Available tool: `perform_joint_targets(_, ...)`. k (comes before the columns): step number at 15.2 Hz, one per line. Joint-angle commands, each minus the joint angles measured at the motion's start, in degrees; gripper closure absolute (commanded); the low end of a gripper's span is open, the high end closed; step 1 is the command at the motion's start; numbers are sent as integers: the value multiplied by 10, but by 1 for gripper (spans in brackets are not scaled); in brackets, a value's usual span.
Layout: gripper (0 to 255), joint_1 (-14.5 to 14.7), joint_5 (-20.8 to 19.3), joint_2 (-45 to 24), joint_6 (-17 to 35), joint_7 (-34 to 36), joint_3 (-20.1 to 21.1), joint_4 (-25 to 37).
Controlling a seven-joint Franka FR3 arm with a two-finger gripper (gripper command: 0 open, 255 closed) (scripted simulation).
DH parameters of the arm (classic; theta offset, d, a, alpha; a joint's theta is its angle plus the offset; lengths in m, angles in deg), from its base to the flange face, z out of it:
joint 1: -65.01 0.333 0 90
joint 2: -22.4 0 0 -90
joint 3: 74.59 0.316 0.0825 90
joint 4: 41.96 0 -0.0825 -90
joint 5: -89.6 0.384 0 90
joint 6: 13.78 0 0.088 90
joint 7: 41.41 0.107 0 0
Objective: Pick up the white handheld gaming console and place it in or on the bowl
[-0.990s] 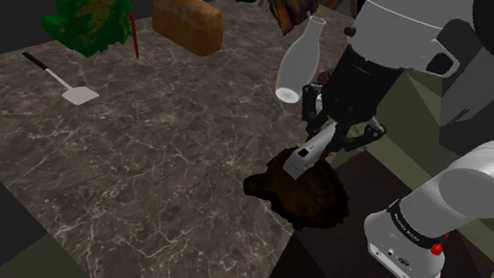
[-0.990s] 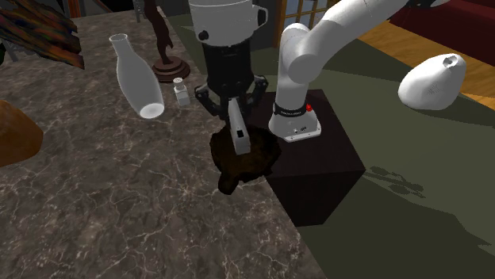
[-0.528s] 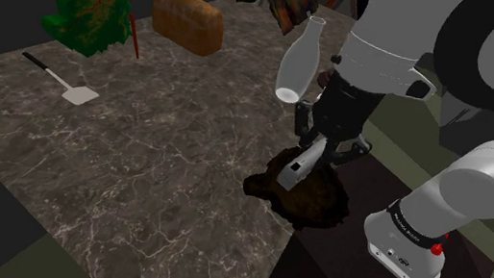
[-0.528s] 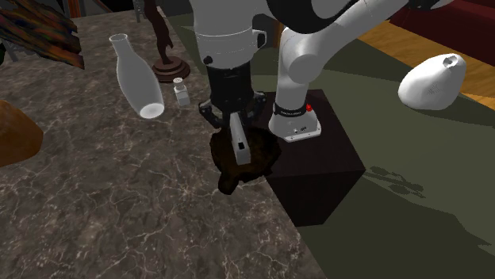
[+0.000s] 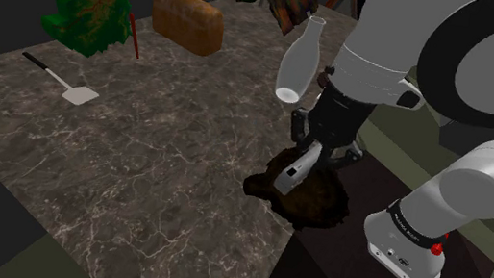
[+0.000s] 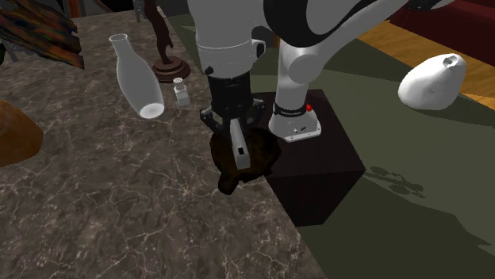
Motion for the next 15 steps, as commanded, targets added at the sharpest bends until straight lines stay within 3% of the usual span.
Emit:
perform_joint_targets(1,255,0,0,0,0,0,0,0)
perform_joint_targets(2,255,0,0,0,0,0,0,0)
perform_joint_targets(3,0,0,0,0,0,0,0,0)
perform_joint_targets(8,0,0,0,0,0,0,0,0)
perform_joint_targets(12,0,-8,-38,3,-64,8,-47,56)
perform_joint_targets(15,0,-8,-38,3,-64,8,-47,56)
